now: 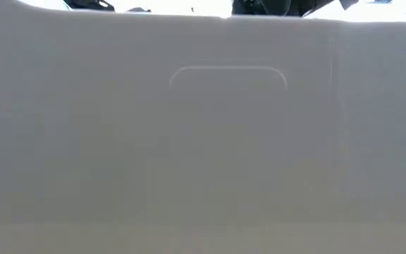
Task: Pick & Place First Aid Supplies
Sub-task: Put the green bandage pack into the bottom gray bin
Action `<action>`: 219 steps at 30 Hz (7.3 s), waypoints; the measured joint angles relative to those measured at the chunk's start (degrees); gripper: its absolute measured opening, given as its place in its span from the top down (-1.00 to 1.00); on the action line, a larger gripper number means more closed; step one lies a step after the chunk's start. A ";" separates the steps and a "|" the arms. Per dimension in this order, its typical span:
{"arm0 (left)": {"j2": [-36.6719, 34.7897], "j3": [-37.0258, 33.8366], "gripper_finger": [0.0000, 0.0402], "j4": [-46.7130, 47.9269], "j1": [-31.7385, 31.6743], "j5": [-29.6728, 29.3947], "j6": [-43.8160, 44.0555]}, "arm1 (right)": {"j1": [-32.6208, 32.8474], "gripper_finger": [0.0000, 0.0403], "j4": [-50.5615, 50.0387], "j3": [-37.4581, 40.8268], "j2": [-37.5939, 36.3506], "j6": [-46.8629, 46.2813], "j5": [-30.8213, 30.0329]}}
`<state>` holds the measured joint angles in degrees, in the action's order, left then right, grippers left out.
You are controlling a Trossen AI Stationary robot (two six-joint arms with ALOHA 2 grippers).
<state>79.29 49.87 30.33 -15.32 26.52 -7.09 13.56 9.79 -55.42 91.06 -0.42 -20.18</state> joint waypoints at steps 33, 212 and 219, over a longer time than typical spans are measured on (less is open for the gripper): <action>0.00 -0.99 0.95 -26.19 12.71 5.66 10.88 | 0.37 0.36 14.45 0.02 5.31 8.39 8.12; 13.47 -9.28 0.93 -23.69 7.19 -36.91 41.16 | 19.82 0.57 -54.21 -30.16 16.11 -40.10 -1.96; 9.93 -7.91 0.99 -23.33 8.20 -36.14 39.18 | 19.83 0.57 -54.09 -30.16 16.13 -41.45 -0.74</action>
<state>89.22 41.96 7.00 -7.12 -9.62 32.09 33.40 -44.30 -85.58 107.20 -41.87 -20.92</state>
